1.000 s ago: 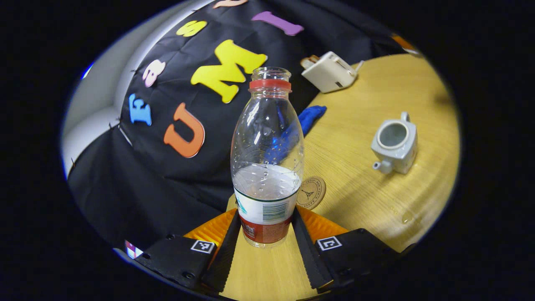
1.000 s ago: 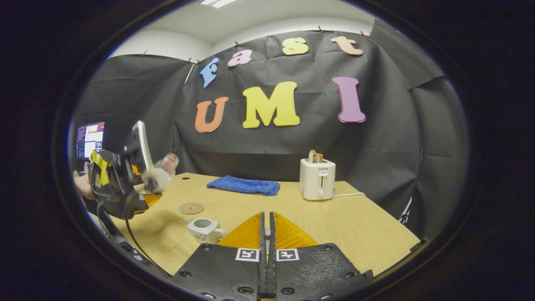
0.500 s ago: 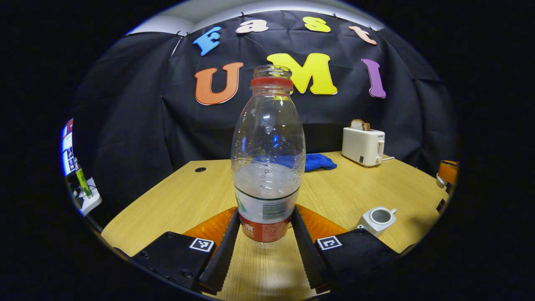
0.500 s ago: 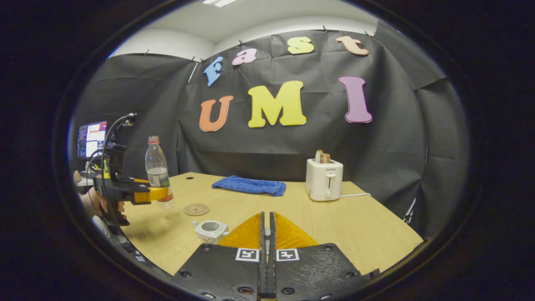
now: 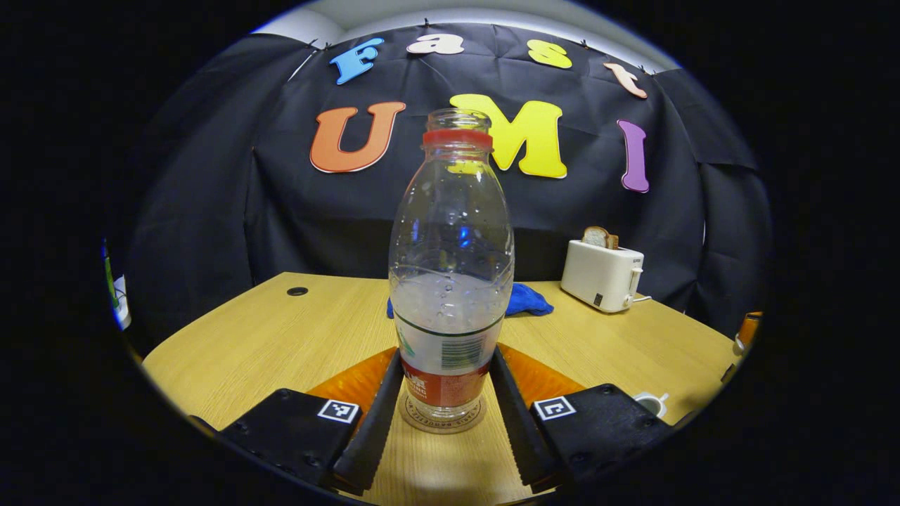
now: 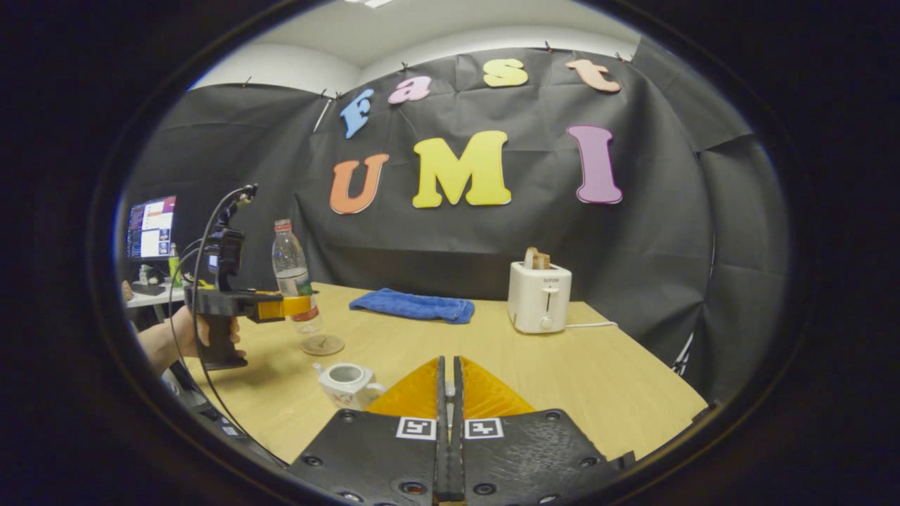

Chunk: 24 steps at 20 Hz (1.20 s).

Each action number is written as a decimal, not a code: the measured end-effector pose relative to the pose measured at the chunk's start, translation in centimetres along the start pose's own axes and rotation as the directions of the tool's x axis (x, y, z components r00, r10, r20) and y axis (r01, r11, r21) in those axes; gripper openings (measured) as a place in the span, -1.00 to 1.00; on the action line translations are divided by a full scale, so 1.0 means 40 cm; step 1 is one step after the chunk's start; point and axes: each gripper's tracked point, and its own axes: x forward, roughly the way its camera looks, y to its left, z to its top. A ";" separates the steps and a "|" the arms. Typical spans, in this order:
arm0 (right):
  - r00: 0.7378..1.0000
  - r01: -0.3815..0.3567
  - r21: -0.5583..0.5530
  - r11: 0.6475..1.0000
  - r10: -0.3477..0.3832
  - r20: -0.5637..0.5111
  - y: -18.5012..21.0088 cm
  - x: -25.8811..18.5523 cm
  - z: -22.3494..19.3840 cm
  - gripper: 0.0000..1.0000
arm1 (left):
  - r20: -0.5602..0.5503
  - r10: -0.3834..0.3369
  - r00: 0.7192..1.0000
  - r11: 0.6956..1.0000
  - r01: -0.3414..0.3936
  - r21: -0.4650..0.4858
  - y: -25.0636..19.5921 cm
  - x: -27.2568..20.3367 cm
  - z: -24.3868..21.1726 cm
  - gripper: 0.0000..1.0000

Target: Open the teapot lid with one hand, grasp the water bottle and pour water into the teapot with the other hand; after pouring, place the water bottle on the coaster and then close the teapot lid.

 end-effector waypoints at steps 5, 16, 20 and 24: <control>0.999 0.024 0.010 1.000 -0.024 -0.023 -0.034 0.012 -0.019 -1.00 | -0.080 0.010 0.997 1.000 -0.009 0.016 0.012 0.044 -0.050 0.52; 0.999 0.010 0.005 1.000 -0.010 -0.036 -0.009 0.027 -0.034 -1.00 | -0.139 0.011 0.990 0.999 -0.005 0.043 0.022 0.058 -0.078 0.72; 0.999 0.002 -0.002 1.000 -0.002 -0.036 0.002 0.027 -0.032 -1.00 | -0.163 0.025 0.986 0.999 -0.020 0.033 0.029 0.043 -0.091 0.95; 0.999 -0.019 -0.005 1.000 0.019 -0.030 0.035 0.037 -0.024 -1.00 | -0.187 0.037 0.982 0.999 -0.041 -0.018 0.030 -0.010 -0.104 0.99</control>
